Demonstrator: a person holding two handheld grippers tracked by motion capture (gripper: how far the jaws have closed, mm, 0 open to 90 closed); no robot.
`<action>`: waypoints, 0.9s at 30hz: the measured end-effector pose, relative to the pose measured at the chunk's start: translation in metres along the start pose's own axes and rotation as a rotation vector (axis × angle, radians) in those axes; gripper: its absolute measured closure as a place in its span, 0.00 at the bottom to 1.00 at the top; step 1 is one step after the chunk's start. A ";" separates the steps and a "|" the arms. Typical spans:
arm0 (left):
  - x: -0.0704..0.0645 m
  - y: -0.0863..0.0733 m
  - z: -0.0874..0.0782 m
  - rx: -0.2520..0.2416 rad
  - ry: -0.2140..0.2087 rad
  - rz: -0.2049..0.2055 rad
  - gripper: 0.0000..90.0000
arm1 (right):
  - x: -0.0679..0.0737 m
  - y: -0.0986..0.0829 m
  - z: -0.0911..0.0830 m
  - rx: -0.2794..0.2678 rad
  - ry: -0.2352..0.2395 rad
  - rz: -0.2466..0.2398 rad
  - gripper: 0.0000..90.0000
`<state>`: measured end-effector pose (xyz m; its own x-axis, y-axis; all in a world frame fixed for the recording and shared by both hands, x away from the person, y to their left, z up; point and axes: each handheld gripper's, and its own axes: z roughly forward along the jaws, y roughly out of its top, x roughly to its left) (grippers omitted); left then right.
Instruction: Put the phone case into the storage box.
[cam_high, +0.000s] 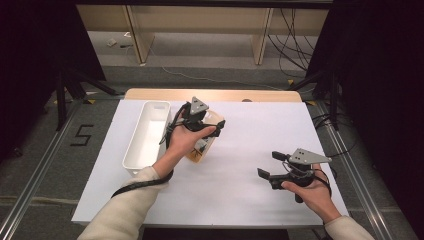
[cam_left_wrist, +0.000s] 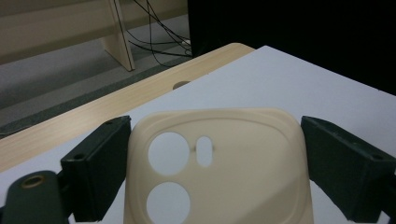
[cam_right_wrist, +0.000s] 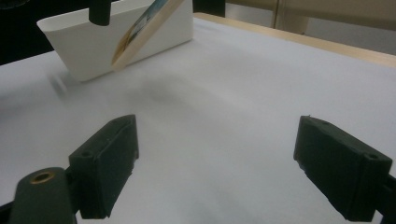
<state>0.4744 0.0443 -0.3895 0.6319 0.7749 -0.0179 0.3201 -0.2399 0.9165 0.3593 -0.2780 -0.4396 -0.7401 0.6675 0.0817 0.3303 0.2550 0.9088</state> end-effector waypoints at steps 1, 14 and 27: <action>0.000 0.000 0.000 0.000 0.000 0.000 0.13 | 0.000 0.000 0.000 0.001 0.000 0.000 0.17; 0.001 0.002 -0.012 -0.023 0.012 -0.001 0.13 | 0.000 0.000 0.000 -0.001 0.001 -0.004 0.17; 0.005 0.008 -0.019 -0.042 0.028 -0.003 0.13 | 0.000 0.000 0.000 -0.001 0.002 -0.004 0.17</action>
<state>0.4668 0.0573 -0.3751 0.6104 0.7920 -0.0103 0.2919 -0.2128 0.9325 0.3591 -0.2782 -0.4392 -0.7427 0.6649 0.0790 0.3270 0.2572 0.9094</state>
